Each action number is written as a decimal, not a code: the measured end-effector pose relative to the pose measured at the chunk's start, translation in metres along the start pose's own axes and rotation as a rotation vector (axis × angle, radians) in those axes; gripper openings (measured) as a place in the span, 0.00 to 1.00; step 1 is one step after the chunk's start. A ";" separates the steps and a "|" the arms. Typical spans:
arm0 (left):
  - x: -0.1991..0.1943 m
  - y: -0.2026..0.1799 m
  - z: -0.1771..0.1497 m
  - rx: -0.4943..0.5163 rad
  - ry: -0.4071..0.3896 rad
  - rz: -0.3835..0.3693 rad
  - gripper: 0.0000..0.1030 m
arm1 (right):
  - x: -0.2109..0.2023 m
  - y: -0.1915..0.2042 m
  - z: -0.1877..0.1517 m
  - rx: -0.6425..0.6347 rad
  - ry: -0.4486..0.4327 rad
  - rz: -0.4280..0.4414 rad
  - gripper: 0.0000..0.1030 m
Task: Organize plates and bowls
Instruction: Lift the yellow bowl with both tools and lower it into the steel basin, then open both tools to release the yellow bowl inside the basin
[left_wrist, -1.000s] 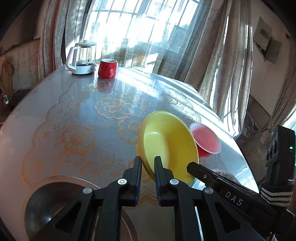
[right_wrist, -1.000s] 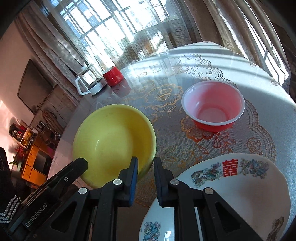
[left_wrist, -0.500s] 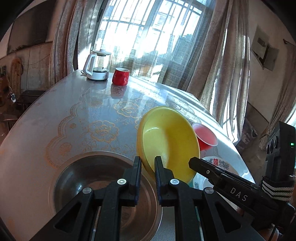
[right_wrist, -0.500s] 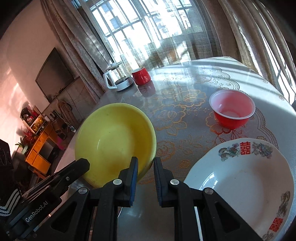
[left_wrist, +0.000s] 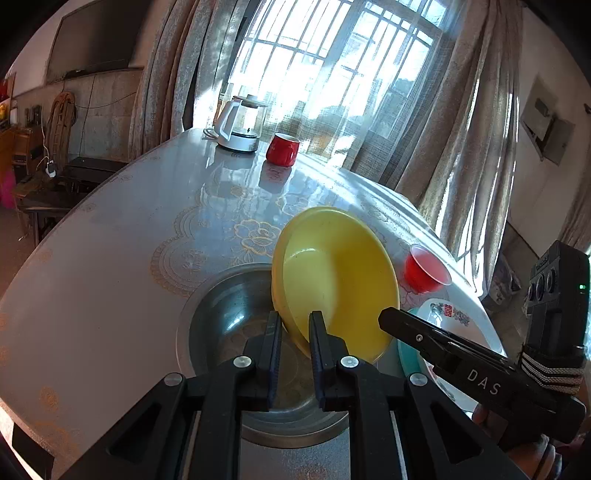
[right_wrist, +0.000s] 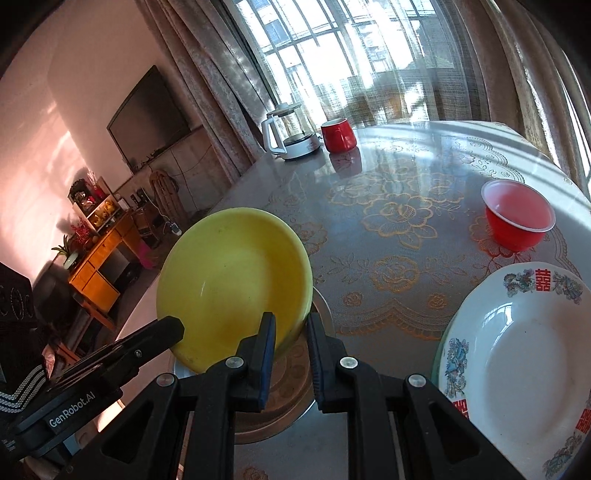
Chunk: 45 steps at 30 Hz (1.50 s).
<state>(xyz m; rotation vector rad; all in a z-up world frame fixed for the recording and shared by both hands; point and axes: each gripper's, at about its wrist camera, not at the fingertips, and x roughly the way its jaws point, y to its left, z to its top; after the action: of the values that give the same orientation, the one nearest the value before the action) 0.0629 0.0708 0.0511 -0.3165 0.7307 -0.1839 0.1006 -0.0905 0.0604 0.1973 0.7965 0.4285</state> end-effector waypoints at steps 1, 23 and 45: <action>0.000 0.004 -0.003 -0.008 0.008 0.002 0.14 | 0.003 0.002 -0.002 -0.003 0.010 0.004 0.17; 0.017 0.030 -0.029 -0.002 0.075 0.129 0.16 | 0.038 0.038 -0.032 -0.184 0.116 -0.127 0.17; 0.024 0.025 -0.032 0.020 0.083 0.148 0.15 | 0.043 0.039 -0.042 -0.204 0.098 -0.156 0.15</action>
<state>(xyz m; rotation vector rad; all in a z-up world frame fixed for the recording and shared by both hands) 0.0602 0.0804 0.0048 -0.2353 0.8303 -0.0641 0.0851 -0.0359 0.0168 -0.0766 0.8521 0.3712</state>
